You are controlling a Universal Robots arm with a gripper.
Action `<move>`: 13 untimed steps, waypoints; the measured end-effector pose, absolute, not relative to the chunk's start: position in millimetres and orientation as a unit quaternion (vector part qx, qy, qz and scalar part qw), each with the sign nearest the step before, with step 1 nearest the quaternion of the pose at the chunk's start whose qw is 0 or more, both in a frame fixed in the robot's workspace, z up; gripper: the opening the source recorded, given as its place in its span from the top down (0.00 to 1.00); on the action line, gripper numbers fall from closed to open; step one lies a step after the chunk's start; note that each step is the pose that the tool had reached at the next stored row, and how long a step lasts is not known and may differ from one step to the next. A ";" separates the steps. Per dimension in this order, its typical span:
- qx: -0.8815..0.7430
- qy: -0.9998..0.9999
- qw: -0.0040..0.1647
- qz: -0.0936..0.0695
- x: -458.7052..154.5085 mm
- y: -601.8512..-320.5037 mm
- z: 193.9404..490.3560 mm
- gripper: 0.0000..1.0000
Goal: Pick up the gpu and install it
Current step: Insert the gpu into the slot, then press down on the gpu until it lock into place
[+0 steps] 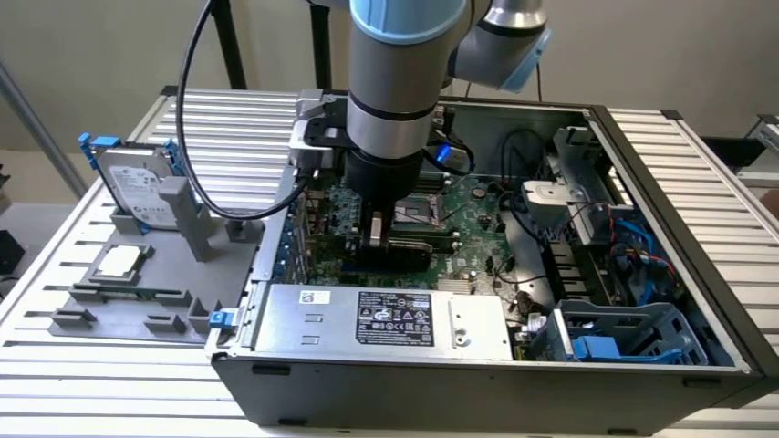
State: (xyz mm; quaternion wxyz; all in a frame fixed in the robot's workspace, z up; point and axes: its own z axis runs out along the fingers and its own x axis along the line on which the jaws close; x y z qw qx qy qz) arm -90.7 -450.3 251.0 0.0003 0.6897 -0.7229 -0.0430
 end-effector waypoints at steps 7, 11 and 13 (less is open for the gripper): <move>0.690 -0.723 0.000 -0.043 -90.8 -450.2 253.9 0.00; 0.690 -0.723 0.000 -0.043 -90.8 -450.3 265.6 0.00; 0.690 -0.723 0.000 -0.043 -90.8 -450.2 274.9 0.00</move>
